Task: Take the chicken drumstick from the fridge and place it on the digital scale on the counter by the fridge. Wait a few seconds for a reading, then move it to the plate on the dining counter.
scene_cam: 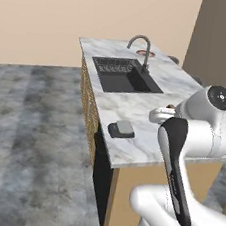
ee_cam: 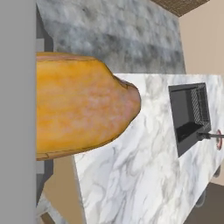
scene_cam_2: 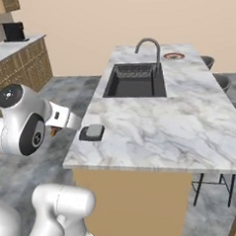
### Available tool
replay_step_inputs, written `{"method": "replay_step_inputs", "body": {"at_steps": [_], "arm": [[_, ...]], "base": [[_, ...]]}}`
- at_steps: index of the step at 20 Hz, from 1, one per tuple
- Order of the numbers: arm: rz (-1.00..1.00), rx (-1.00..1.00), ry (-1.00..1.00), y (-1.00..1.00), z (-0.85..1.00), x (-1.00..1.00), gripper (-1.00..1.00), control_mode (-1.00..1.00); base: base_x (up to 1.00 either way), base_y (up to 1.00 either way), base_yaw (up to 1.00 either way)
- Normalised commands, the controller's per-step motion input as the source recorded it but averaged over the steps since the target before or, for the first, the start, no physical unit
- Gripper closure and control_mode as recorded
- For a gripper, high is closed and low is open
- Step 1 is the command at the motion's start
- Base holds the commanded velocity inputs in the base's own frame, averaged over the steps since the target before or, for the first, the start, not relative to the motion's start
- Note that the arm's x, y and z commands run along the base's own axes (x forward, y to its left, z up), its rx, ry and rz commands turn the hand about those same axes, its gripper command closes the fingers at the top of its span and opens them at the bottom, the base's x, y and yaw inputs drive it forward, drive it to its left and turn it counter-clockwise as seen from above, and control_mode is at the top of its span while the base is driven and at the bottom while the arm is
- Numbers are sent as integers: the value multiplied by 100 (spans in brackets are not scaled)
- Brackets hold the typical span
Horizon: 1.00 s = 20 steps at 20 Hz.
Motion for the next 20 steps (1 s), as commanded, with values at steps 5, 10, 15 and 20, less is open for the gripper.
{"method": "replay_step_inputs", "body": {"at_steps": [5, 10, 15, 20], "arm": [[0, 0, 0, 0, 0, 0, 100, 100], [0, 0, 1, 3, -2, 3, 100, -100], [2, 0, 0, 4, -21, 12, 100, -100], [7, 0, 5, 7, -59, 31, 100, -100]], "base": [[66, 23, -19], [31, 15, -5], [0, 0, 0], [0, 0, 0]]}}
